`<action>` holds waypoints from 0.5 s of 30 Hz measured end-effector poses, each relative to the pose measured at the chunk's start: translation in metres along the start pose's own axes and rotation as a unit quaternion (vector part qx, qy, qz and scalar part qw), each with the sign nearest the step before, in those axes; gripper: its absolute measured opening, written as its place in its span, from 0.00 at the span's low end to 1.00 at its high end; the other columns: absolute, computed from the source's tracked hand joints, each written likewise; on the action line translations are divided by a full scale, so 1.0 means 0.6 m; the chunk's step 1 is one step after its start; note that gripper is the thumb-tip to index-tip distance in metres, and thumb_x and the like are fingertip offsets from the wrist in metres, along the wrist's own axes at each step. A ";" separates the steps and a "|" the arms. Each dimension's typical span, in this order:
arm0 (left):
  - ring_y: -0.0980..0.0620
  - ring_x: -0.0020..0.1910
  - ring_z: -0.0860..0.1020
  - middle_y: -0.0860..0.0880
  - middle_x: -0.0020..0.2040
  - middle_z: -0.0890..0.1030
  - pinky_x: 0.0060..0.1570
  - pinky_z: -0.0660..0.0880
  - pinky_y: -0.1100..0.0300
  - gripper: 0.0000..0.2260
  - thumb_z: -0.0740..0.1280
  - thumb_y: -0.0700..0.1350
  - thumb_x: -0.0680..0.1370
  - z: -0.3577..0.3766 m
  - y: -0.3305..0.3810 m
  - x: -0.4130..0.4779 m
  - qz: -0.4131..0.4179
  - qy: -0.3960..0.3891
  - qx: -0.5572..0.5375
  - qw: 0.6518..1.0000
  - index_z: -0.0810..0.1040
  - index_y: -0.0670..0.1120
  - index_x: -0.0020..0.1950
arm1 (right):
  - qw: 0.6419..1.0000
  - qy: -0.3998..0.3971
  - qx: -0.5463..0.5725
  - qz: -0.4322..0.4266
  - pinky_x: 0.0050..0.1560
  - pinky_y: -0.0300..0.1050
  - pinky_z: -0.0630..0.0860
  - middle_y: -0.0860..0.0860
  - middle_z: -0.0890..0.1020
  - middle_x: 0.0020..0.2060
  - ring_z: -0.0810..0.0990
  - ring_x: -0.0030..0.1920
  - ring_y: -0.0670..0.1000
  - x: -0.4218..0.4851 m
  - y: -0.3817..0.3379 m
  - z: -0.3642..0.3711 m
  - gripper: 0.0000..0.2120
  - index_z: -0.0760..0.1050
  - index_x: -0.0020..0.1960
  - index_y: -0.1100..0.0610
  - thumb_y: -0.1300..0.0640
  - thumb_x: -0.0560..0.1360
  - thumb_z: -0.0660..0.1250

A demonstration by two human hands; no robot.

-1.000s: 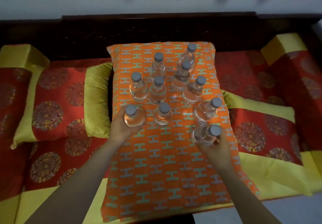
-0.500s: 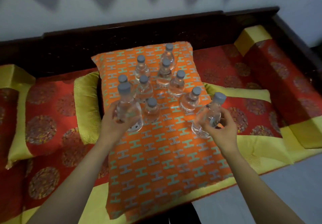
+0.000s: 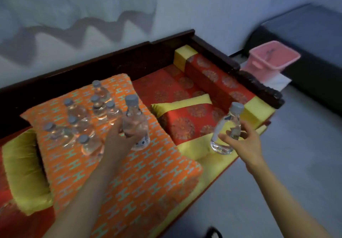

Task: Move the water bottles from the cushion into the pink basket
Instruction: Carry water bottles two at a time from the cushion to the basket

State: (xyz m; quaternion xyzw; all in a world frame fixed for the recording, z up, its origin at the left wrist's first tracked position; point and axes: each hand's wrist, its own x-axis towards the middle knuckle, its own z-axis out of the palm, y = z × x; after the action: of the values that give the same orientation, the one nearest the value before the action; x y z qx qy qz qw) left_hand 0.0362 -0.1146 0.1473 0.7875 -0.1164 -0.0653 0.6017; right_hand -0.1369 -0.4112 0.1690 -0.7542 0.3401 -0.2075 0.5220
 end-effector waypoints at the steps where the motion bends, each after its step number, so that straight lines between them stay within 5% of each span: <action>1: 0.66 0.33 0.74 0.51 0.41 0.80 0.33 0.71 0.73 0.16 0.78 0.41 0.67 0.023 0.013 0.001 0.006 -0.007 -0.009 1.000 0.79 0.47 0.52 | 1.000 0.005 0.002 0.006 0.52 0.58 0.80 0.54 0.82 0.49 0.82 0.52 0.56 0.006 0.006 -0.027 0.27 0.76 0.57 0.46 0.56 0.61 0.80; 10: 0.64 0.46 0.80 0.56 0.50 0.83 0.38 0.74 0.71 0.23 0.79 0.46 0.65 0.333 0.149 -0.032 0.039 -0.084 -0.033 0.995 0.78 0.55 0.58 | 0.999 0.043 0.006 -0.004 0.37 0.37 0.75 0.46 0.81 0.45 0.79 0.40 0.38 0.097 0.060 -0.342 0.28 0.75 0.57 0.48 0.60 0.60 0.81; 13: 0.64 0.45 0.81 0.54 0.49 0.84 0.37 0.74 0.73 0.24 0.79 0.44 0.65 0.437 0.192 -0.034 0.043 -0.093 -0.048 0.994 0.78 0.50 0.60 | 0.998 0.066 0.009 -0.009 0.34 0.32 0.75 0.46 0.80 0.45 0.78 0.42 0.42 0.133 0.075 -0.432 0.27 0.75 0.55 0.47 0.62 0.60 0.81; 15: 0.66 0.44 0.80 0.54 0.51 0.82 0.35 0.74 0.74 0.24 0.78 0.42 0.66 0.503 0.218 -0.033 0.034 -0.110 -0.057 0.992 0.77 0.48 0.61 | 0.997 0.071 0.009 -0.004 0.38 0.38 0.76 0.48 0.81 0.45 0.78 0.45 0.46 0.159 0.089 -0.487 0.26 0.75 0.53 0.44 0.60 0.61 0.80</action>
State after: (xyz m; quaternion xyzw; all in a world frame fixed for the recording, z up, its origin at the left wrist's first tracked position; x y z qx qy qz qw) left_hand -0.0700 -0.4233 0.1916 0.7353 -0.2044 -0.1374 0.6313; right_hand -0.2831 -0.6816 0.2232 -0.7340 0.3718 -0.2659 0.5024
